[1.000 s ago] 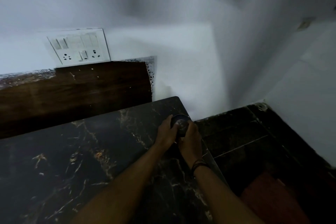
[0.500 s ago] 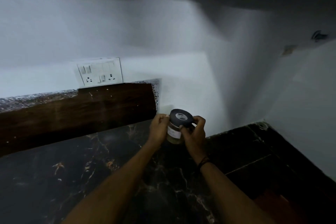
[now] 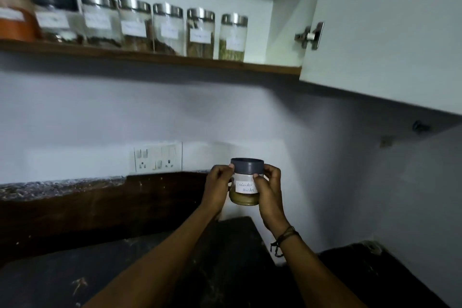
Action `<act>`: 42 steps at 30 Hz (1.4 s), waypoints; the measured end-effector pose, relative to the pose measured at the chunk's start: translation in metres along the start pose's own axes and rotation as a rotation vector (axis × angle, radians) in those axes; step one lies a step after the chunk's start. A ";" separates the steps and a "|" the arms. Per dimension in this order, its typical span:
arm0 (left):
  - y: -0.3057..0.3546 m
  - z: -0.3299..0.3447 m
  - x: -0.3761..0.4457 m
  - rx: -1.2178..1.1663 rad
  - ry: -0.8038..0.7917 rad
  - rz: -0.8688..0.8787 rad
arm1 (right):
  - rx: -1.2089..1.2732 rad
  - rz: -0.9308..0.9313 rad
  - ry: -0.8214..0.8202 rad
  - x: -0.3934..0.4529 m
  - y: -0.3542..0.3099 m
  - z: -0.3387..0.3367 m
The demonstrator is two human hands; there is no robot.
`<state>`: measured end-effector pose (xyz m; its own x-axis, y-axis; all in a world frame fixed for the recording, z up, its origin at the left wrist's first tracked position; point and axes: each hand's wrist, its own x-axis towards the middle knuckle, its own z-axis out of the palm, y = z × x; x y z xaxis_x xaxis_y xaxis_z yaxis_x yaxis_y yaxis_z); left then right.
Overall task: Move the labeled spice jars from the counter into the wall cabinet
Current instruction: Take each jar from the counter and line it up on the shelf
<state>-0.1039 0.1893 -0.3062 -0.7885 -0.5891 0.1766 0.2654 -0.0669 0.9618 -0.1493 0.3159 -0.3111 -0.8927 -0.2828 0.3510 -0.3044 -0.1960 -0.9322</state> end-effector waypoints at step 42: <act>0.271 0.129 0.158 0.538 -0.050 0.493 | -0.292 -0.361 0.070 0.235 -0.238 0.025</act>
<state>-0.2277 0.1818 0.0098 -0.6758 -0.4099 0.6126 0.2970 0.6093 0.7352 -0.2783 0.2729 -0.0047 -0.7297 -0.1789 0.6600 -0.6715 0.0048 -0.7410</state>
